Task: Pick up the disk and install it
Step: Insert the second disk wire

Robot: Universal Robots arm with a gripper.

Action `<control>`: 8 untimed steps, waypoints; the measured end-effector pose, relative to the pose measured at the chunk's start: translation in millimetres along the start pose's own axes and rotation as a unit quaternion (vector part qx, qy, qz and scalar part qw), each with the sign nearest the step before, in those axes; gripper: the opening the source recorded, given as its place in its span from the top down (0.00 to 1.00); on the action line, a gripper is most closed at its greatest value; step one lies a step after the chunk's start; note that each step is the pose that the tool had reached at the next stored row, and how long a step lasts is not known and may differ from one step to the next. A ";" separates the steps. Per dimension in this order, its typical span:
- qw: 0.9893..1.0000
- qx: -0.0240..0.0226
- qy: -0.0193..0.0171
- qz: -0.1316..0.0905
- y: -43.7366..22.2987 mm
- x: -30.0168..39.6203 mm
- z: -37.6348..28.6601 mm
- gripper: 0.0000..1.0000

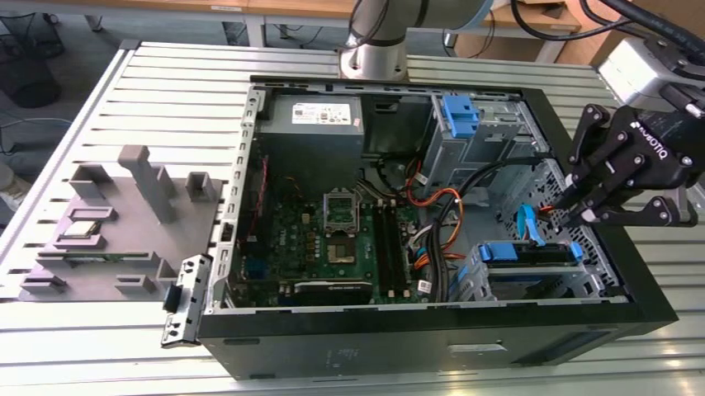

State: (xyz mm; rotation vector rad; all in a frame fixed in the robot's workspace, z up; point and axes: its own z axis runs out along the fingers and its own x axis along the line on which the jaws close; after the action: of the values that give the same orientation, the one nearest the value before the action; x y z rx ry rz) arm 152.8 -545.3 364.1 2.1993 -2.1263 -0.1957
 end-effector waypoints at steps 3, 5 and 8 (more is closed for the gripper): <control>1.000 -0.005 0.000 0.000 -1.3 -0.8 0.4 0.71; 1.000 -0.006 0.000 0.000 -1.2 -0.8 0.4 0.71; 1.000 -0.006 0.000 0.000 -1.3 -1.2 0.5 0.71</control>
State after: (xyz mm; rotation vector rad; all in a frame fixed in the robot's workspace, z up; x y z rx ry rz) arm 154.0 -544.0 363.4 2.1936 -2.1195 -0.2079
